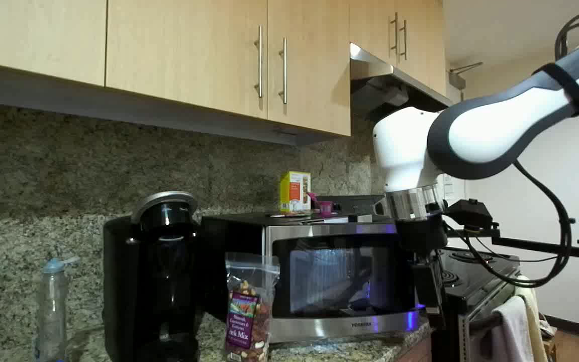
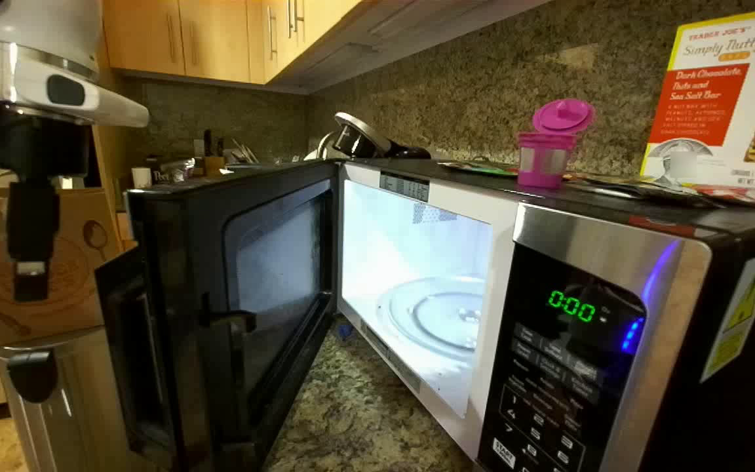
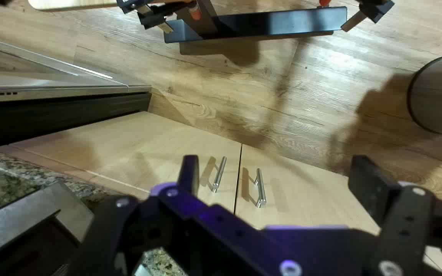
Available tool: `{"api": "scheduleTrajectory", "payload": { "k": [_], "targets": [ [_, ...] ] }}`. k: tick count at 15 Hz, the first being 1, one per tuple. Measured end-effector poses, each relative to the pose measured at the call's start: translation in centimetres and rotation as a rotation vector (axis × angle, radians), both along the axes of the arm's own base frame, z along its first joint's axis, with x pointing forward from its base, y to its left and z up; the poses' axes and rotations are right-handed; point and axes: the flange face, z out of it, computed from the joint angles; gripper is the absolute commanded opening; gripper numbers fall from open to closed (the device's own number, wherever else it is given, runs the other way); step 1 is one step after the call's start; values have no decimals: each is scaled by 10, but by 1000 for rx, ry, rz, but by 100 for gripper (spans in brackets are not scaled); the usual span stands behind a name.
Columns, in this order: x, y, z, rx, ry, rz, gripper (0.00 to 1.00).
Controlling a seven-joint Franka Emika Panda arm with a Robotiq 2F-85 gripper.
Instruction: Put the cup atop the microwave on the counter
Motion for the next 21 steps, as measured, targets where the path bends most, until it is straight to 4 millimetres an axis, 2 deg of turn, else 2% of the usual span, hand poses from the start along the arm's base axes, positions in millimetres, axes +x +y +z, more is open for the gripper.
{"api": "scheduleTrajectory", "payload": {
  "k": [13, 17, 21],
  "targets": [
    [1, -2, 3, 3, -8, -4, 100],
    [1, -21, 28, -80, -1, -3, 100],
    [-6, -59, 78, -244, 21, -13, 100]
  ]
}}
